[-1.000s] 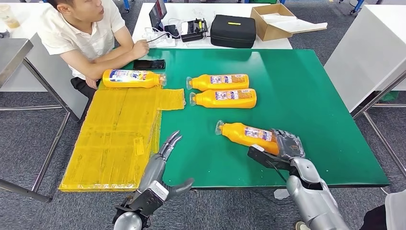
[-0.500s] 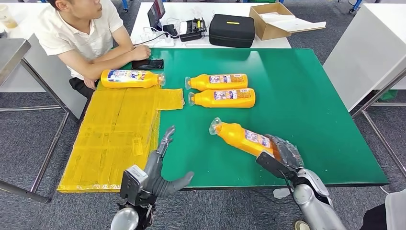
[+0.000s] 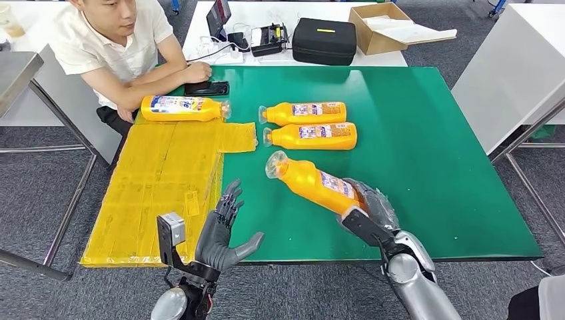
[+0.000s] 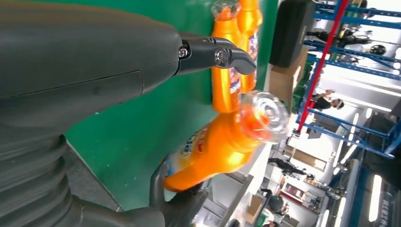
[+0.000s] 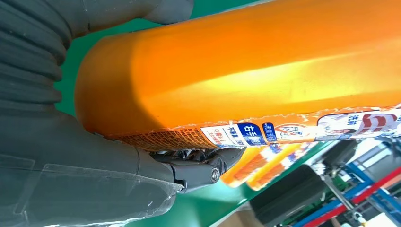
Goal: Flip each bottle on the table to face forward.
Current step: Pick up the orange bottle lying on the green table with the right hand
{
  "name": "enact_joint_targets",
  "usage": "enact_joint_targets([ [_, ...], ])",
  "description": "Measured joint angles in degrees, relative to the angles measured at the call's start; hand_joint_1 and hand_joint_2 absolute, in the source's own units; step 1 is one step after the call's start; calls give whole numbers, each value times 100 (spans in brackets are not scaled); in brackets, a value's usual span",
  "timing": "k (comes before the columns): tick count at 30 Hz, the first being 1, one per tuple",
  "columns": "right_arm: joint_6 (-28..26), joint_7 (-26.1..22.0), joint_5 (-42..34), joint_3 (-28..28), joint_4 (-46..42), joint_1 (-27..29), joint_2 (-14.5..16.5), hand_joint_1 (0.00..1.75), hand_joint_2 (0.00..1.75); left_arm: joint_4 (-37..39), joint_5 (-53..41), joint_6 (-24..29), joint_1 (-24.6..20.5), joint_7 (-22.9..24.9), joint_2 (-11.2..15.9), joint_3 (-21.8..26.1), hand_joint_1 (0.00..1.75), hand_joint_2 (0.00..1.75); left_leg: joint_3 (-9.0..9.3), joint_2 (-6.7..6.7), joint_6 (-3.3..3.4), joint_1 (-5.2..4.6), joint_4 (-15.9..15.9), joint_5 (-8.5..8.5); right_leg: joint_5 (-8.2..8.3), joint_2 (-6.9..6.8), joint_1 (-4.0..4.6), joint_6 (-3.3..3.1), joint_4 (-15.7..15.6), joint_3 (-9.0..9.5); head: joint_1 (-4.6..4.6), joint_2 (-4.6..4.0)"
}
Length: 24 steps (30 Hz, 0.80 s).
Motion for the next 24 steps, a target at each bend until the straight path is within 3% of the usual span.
enact_joint_targets([
  [10,-100,-112,-225,42,-70,-21,198,175,175,106,23,260,-24,-80,-8,55,0,175,-10,1,0,-1,0,0,1,1,-1,1,0,-7,1,0],
  [13,-103,-157,-379,83,-89,-58,416,173,175,136,77,404,-88,-90,-17,77,0,175,-10,2,-1,0,0,1,1,1,1,0,1,-10,1,0],
  [24,-92,-538,-580,894,312,-390,1233,175,175,276,634,136,-371,-125,-43,22,0,175,-13,3,-3,4,-1,3,1,2,1,0,3,-15,2,0],
])
